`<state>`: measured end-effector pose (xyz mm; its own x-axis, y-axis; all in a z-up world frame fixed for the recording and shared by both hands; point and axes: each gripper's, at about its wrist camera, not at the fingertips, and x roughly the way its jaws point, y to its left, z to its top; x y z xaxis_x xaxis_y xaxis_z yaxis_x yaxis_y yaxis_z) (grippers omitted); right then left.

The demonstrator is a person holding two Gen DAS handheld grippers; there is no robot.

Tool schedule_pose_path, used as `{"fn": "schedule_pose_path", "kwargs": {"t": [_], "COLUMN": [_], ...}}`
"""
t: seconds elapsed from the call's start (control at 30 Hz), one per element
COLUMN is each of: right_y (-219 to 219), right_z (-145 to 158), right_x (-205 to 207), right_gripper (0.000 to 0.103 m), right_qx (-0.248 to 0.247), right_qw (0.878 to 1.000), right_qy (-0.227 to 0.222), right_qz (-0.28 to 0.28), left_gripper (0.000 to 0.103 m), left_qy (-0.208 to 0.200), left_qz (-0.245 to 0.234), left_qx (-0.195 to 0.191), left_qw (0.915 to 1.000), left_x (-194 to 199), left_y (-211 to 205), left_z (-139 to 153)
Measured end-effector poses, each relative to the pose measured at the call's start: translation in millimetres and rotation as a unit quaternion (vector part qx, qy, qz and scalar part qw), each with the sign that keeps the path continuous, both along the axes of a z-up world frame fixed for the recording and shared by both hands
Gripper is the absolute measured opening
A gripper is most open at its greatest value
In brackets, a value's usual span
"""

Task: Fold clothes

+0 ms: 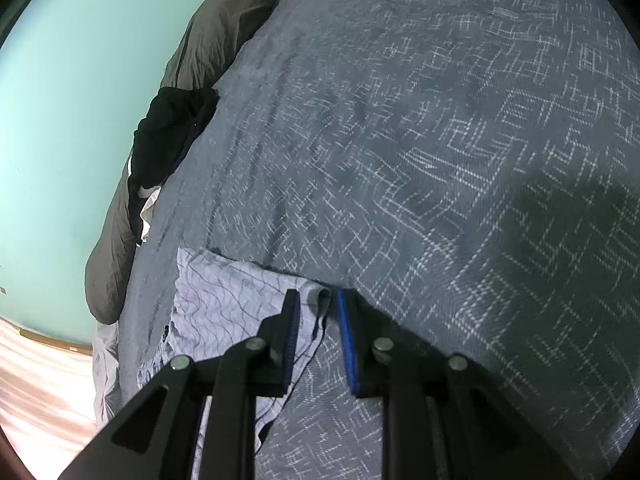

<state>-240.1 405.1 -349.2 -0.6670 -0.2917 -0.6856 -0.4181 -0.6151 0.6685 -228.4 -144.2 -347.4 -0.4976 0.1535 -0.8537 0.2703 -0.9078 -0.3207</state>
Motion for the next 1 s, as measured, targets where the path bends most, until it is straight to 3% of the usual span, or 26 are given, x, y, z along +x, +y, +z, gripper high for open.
{"fn": "schedule_pose_path", "kwargs": {"t": [0.1, 0.17, 0.77, 1.0], "right_y": [-1.0, -1.5, -5.2, -5.5], "right_z": [0.1, 0.3, -1.5, -2.6], "right_x": [-0.4, -0.5, -3.0, -3.3], "right_gripper": [0.019, 0.019, 0.019, 0.019], "right_qx": [0.001, 0.002, -0.002, -0.002], "right_qw": [1.0, 1.0, 1.0, 1.0], "right_qy": [-0.001, -0.001, -0.002, -0.001], "right_qz": [0.002, 0.002, 0.01, 0.011], "left_gripper": [0.005, 0.003, 0.002, 0.002], "left_qy": [0.0, 0.0, 0.055, 0.048], "left_qz": [-0.014, -0.018, 0.047, 0.058], "left_qx": [-0.011, -0.015, -0.071, -0.069], "left_qw": [0.9998, 0.9997, 0.9949, 0.9948], "left_x": [1.2, 1.8, 7.6, 1.8], "left_y": [4.3, 5.3, -24.4, -30.3], "left_z": [1.9, 1.5, 36.2, 26.6]}}
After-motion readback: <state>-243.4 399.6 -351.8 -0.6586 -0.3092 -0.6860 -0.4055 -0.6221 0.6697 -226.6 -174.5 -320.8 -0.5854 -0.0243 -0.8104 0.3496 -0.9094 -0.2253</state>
